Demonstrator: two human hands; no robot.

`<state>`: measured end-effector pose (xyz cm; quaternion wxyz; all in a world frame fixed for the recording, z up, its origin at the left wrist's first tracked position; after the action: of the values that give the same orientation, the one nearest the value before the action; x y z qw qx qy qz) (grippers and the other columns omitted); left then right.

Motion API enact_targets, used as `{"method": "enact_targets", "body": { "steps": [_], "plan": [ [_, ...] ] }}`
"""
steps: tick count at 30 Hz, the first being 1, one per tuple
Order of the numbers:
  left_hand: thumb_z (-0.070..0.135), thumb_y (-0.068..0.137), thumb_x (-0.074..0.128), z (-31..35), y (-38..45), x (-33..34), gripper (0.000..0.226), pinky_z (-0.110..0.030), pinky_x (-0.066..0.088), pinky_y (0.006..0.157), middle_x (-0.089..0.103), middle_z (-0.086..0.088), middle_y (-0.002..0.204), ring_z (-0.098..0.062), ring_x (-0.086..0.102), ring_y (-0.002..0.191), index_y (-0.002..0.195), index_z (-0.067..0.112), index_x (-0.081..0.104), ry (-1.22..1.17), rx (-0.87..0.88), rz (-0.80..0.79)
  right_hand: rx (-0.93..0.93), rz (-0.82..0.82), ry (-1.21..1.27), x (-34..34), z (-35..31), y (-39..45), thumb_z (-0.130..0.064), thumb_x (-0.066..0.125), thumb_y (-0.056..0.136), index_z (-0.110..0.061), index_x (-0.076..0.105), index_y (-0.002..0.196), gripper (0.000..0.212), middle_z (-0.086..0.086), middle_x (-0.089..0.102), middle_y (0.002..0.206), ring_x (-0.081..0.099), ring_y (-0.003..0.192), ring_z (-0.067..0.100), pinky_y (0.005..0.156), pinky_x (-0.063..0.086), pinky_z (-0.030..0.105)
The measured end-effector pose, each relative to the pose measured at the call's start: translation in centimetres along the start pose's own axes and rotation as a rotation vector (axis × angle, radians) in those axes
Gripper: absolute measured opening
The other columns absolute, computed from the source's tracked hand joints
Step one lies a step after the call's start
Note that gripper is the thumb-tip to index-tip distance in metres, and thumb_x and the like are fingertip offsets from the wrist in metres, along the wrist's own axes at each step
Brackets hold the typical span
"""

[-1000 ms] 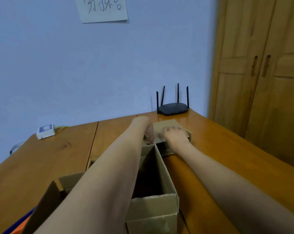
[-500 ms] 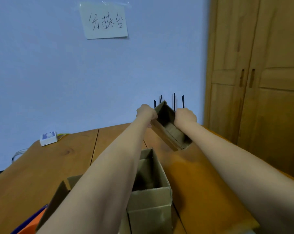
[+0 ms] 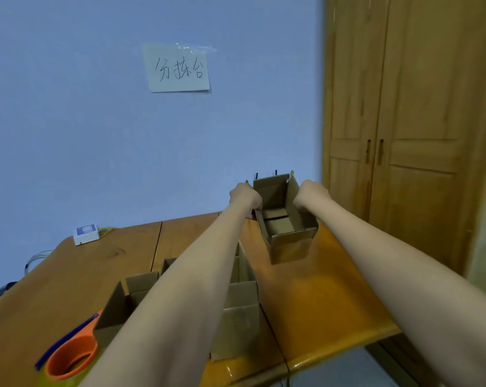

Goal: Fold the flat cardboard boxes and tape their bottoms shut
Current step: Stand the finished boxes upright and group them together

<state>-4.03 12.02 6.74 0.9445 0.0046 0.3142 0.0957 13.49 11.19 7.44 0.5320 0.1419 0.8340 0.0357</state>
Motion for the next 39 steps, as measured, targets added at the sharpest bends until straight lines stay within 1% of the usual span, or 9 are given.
{"method": "enact_targets", "body": {
  "steps": [5,15,18,22,26,28,31,36,39],
  "plan": [
    [-0.003,0.085,0.069,-0.5,-2.2,0.2,0.028,-0.036,0.061,0.079,0.063,-0.017,0.106,-0.03,0.07,0.092,0.108,0.004,0.056,0.044,-0.024,-0.061,0.071,-0.203,-0.197,-0.9,1.2,-2.9,-0.004,0.053,0.091,-0.003,0.054,0.078,0.013,0.012,0.059,0.068,0.059,0.055,0.023,0.05,0.047,0.028],
    [0.014,0.09,0.066,-0.5,-4.9,0.8,0.037,-0.023,0.044,0.057,0.05,-0.009,0.103,-0.016,0.05,0.071,0.123,0.007,0.05,0.516,0.144,-0.054,0.045,-0.434,-0.392,0.8,0.5,-6.1,-0.01,0.044,0.1,0.0,0.053,0.077,0.027,0.013,0.058,0.073,0.055,0.058,0.02,0.058,0.046,0.026],
    [0.021,0.087,0.066,-1.8,-5.1,1.1,0.037,-0.038,0.052,0.088,0.053,-0.01,0.106,-0.026,0.055,0.097,0.12,0.011,0.051,0.622,0.114,-0.068,0.003,-0.443,-0.412,1.4,-0.1,-6.9,-0.007,0.047,0.1,-0.002,0.051,0.102,0.007,0.015,0.055,0.078,0.056,0.061,0.022,0.067,0.051,0.03],
    [0.028,0.083,0.066,-3.7,-4.6,0.9,0.036,-0.05,0.044,0.099,0.055,-0.011,0.115,-0.034,0.051,0.111,0.113,0.016,0.051,0.712,0.045,-0.085,-0.059,-0.486,-0.373,3.2,-0.5,-7.5,-0.003,0.052,0.098,0.001,0.037,0.146,0.05,0.019,0.055,0.091,0.062,0.067,0.025,0.074,0.058,0.033],
    [0.034,0.08,0.069,-5.3,-4.3,0.7,0.044,-0.055,0.042,0.101,0.057,-0.012,0.121,-0.035,0.053,0.114,0.119,0.016,0.055,0.759,-0.001,-0.126,-0.064,-0.505,-0.404,4.7,-1.3,-7.8,-0.009,0.051,0.1,0.003,0.05,0.134,0.036,0.017,0.063,0.101,0.062,0.069,0.021,0.076,0.058,0.029],
    [0.035,0.08,0.071,-6.3,-4.2,1.0,0.049,-0.056,0.042,0.102,0.058,-0.013,0.124,-0.037,0.054,0.116,0.122,0.015,0.056,0.779,-0.022,-0.165,-0.073,-0.55,-0.453,5.7,-1.5,-8.2,-0.011,0.05,0.101,0.003,0.059,0.106,0.017,0.017,0.066,0.107,0.061,0.069,0.02,0.074,0.056,0.028],
    [0.034,0.085,0.066,-8.1,-4.1,2.0,0.041,-0.056,0.041,0.105,0.058,-0.014,0.127,-0.038,0.053,0.119,0.119,0.013,0.059,0.821,-0.037,-0.251,-0.105,-0.564,-0.558,7.1,-1.6,-8.7,-0.008,0.049,0.101,-0.003,0.054,0.078,0.024,0.01,0.056,0.082,0.053,0.062,0.017,0.06,0.047,0.025],
    [0.016,0.095,0.043,-9.5,-4.1,3.2,0.034,-0.064,0.032,0.109,0.052,-0.019,0.139,-0.042,0.048,0.127,0.125,0.005,0.057,0.905,-0.051,-0.3,-0.156,-0.559,-0.7,8.5,-2.5,-8.9,-0.004,0.049,0.099,-0.001,0.063,0.106,0.015,0.008,0.05,0.085,0.055,0.075,0.021,0.074,0.046,0.026],
    [0.012,0.094,0.039,-9.2,-4.8,2.8,0.051,-0.073,0.008,0.112,0.038,-0.018,0.15,-0.043,0.032,0.139,0.144,0.004,0.04,0.969,-0.102,-0.278,-0.193,-0.57,-0.754,8.9,-3.2,-9.1,-0.006,0.05,0.1,-0.001,0.063,0.117,0.022,0.007,0.048,0.08,0.051,0.066,0.019,0.078,0.043,0.026]
  ]
}}
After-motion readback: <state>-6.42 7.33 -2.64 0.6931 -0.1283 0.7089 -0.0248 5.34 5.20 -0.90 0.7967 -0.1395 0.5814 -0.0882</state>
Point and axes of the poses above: each hand's wrist, its own y-axis towards the middle knuckle, its own x-axis out of the palm, z = x × y, the point moved 6 cm from there along y, towards the middle knuckle
